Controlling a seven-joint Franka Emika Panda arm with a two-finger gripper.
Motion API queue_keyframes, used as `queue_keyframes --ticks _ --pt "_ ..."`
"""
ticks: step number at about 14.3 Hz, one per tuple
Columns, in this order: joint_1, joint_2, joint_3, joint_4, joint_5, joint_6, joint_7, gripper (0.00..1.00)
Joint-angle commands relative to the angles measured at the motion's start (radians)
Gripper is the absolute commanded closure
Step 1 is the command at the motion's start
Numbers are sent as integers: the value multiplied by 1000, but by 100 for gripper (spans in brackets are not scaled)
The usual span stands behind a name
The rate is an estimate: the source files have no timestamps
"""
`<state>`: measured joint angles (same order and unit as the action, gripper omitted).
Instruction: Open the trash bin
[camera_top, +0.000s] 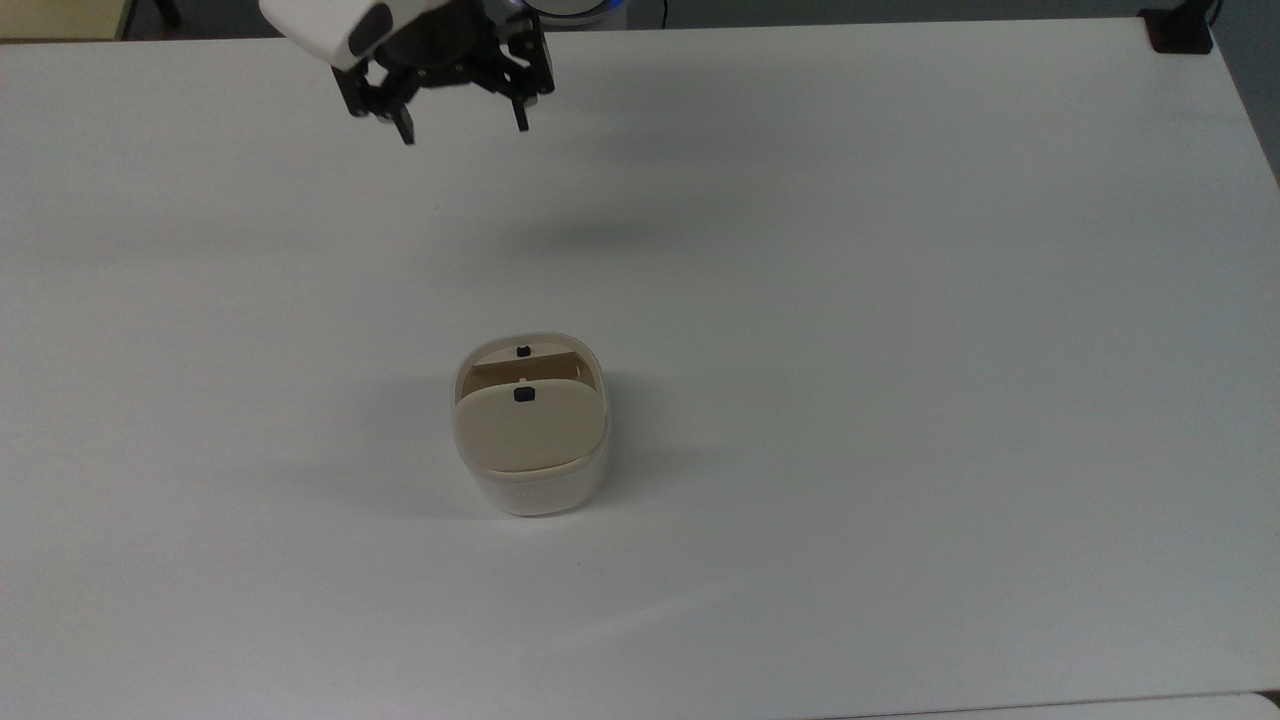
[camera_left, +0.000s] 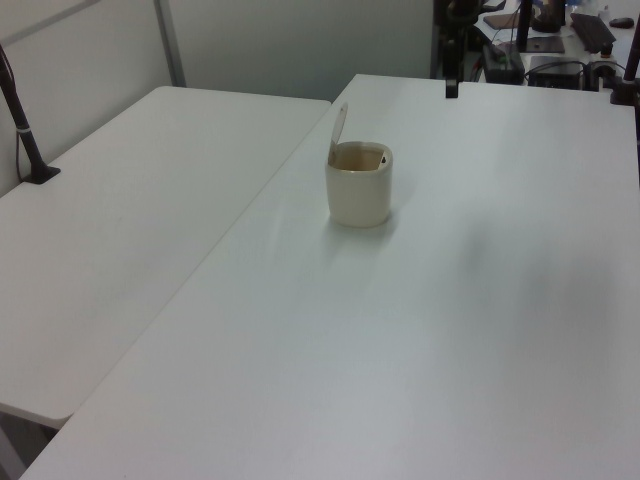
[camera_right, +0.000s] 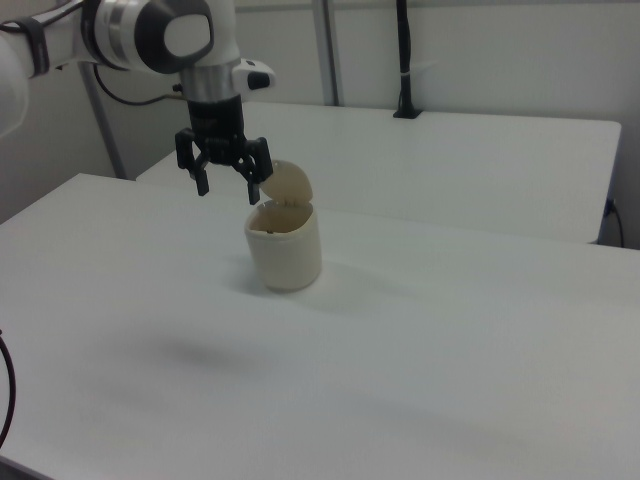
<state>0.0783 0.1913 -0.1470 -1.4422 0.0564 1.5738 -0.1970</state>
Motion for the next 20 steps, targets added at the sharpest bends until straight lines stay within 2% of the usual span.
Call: queue_keyframes --ticks 1,3,5,9,20 --pt "14 -38 -2 -33 -48 -12 202 0" --pt "23 -35 9 -35 -152 -15 341 0" --pt "35 -27 11 -32 -190 -5 367 0" --pt "29 -26 1 -32 -182 -5 248 0" --pt "6 -24 0 -32 -127 14 194 0"
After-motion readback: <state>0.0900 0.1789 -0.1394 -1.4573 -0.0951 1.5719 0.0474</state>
